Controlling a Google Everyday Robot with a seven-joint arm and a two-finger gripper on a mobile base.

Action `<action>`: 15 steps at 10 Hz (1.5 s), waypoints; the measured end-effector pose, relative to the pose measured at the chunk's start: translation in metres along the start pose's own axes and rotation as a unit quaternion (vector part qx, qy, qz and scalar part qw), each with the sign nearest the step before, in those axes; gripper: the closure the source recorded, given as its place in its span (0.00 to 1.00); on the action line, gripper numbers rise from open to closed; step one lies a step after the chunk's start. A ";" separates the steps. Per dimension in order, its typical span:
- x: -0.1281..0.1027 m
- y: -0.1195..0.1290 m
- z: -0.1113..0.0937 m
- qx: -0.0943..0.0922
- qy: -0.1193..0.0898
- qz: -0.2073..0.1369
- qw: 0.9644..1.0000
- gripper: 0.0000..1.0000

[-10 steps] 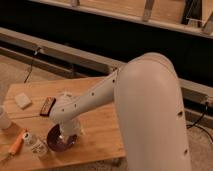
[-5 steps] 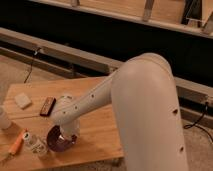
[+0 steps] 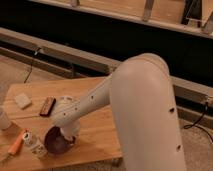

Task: Drag the ceramic bowl in a circle

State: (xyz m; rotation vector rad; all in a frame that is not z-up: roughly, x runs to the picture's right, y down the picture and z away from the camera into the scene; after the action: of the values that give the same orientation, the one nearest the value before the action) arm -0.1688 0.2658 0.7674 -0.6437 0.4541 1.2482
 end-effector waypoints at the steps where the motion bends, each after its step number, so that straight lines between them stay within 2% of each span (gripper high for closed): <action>1: 0.003 -0.001 0.001 0.009 0.010 -0.002 1.000 1.00; 2: 0.006 -0.004 0.001 0.016 0.017 -0.004 1.000 1.00; 3: 0.013 -0.015 -0.003 0.037 0.031 -0.004 0.999 1.00; 4: 0.014 -0.028 -0.011 0.055 0.035 0.000 0.998 1.00; 6: 0.018 -0.059 -0.044 0.095 0.036 0.022 0.995 1.00; 8: 0.023 -0.079 -0.061 0.124 0.042 0.035 0.991 1.00; 10: 0.029 -0.085 -0.060 0.146 0.059 0.040 0.987 1.00; 12: 0.033 -0.080 -0.045 0.158 0.082 0.036 0.983 1.00; 13: 0.034 -0.084 -0.038 0.163 0.092 0.043 0.981 1.00; 15: 0.033 -0.094 -0.035 0.166 0.097 0.063 0.979 1.00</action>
State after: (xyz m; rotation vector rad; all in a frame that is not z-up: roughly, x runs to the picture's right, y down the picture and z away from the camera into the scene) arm -0.0682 0.2486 0.7388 -0.4563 0.8568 1.1976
